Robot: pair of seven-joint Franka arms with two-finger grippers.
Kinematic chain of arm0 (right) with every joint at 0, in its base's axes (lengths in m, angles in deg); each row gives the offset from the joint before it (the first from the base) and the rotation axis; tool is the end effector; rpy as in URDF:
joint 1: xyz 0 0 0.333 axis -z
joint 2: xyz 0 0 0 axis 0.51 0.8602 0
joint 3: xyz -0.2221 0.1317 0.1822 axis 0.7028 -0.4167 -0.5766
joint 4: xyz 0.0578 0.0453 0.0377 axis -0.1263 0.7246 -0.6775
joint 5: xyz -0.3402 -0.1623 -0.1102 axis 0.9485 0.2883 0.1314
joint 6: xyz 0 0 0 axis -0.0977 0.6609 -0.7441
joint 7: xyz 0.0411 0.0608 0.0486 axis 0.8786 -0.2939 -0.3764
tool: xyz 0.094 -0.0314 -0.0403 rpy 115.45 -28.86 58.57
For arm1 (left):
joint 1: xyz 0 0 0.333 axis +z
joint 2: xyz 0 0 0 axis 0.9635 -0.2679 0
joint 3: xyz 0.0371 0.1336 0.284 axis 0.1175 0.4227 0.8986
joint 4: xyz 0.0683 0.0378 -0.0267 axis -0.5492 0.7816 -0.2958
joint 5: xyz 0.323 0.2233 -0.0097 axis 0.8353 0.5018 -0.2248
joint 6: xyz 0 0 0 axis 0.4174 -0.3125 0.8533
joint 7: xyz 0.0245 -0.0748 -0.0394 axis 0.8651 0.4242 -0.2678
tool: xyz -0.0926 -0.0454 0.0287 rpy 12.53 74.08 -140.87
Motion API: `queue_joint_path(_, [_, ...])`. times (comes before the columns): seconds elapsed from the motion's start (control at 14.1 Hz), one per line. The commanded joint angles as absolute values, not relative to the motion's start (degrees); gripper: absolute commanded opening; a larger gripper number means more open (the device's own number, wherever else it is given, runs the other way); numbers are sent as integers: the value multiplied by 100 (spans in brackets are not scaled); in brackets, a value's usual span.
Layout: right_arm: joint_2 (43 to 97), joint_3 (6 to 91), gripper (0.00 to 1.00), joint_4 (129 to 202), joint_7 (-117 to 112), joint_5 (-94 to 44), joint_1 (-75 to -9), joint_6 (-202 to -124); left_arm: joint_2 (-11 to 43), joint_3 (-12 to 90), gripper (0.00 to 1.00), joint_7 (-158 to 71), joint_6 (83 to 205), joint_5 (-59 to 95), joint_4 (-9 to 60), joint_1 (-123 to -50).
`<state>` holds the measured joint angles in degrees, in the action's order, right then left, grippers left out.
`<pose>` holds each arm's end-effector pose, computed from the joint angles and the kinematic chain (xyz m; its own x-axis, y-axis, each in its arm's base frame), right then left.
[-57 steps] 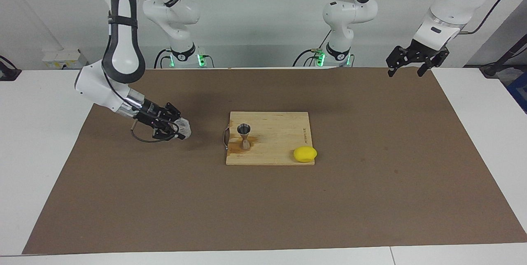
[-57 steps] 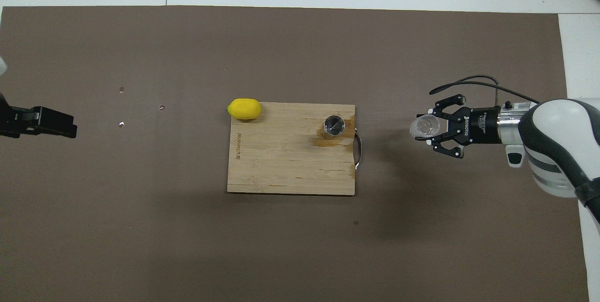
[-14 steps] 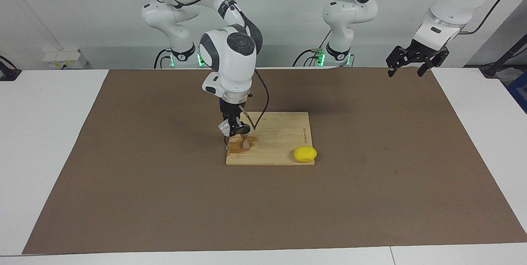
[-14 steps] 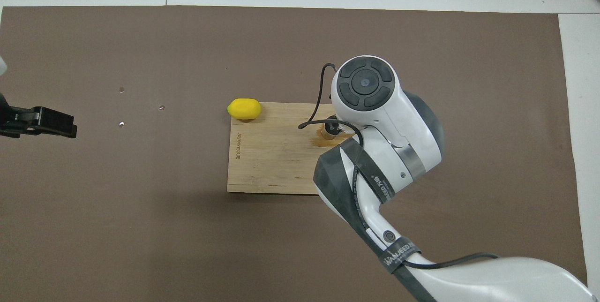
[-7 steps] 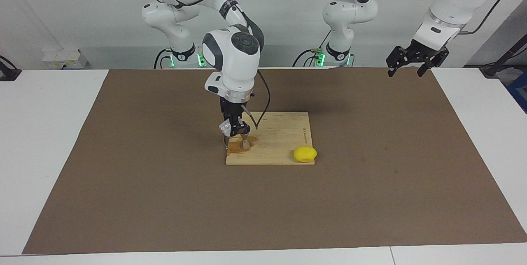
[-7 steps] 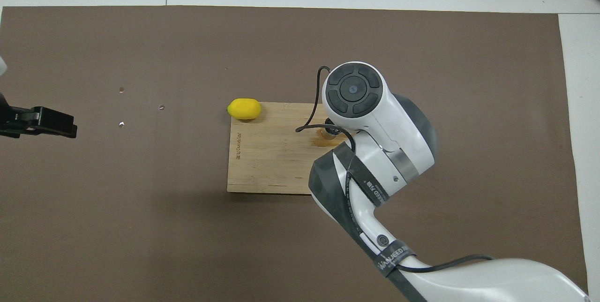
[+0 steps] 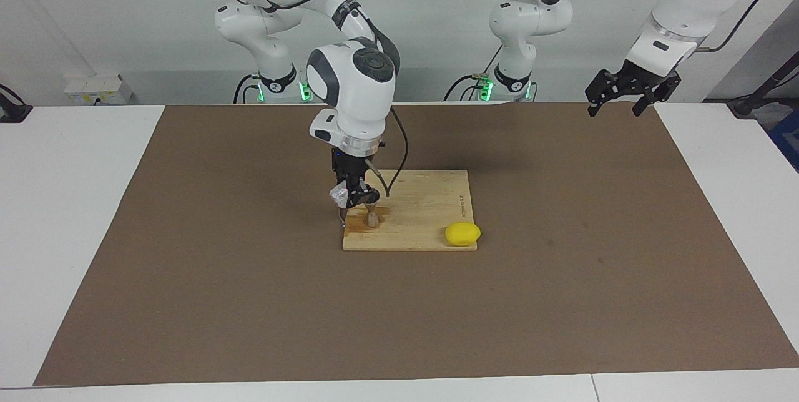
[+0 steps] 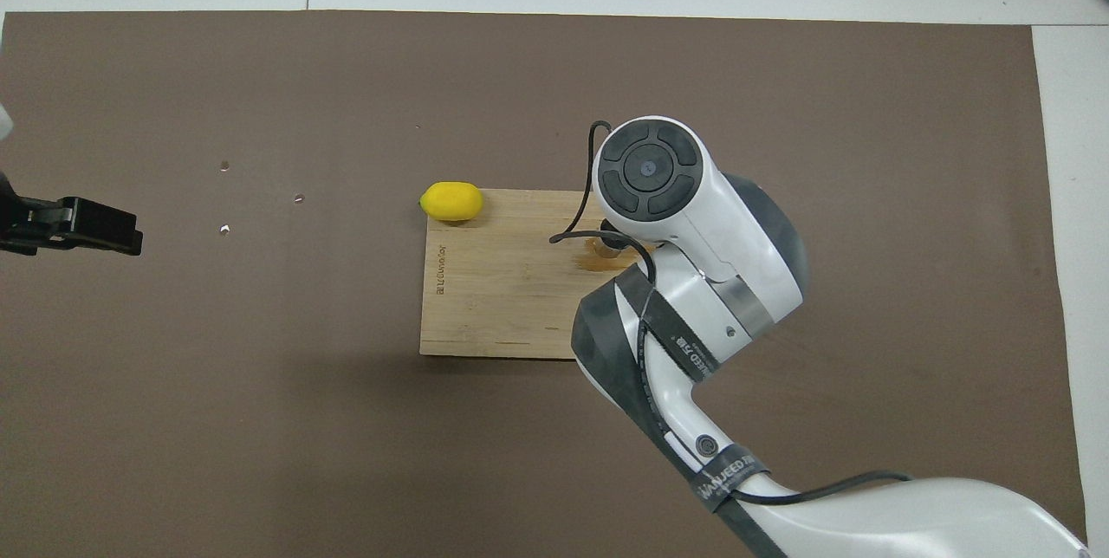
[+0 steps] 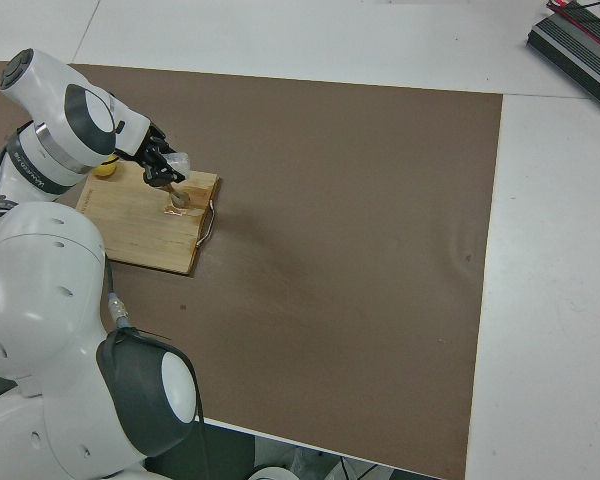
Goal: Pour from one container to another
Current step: 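Tilt the clear cup with the right gripper to pour into the steel cup, then carry the clear cup with the right gripper back to its spot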
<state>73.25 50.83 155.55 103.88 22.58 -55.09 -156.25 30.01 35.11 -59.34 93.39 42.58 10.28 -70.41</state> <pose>0.5791 0.2992 0.4325 0.4381 -0.8643 0.2469 -0.8918 -0.4524 -0.0014 0.5276 -0.0339 0.6256 0.9972 -0.0659 -0.0363 -0.0657 -0.9978 0.0067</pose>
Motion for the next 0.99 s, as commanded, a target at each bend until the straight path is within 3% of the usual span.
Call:
queue_joint_path(0.0, [7377,5066,0,15447,10782,2364,-5527,-15621,3015,3440,100,-5950,9273,4205,1026,-6936])
queue_joint_path(0.92, [7412,5075,0,15377,11055,1328,-5273,-15744,3015,3440,100,-5950,9273,4205,1026,-6936])
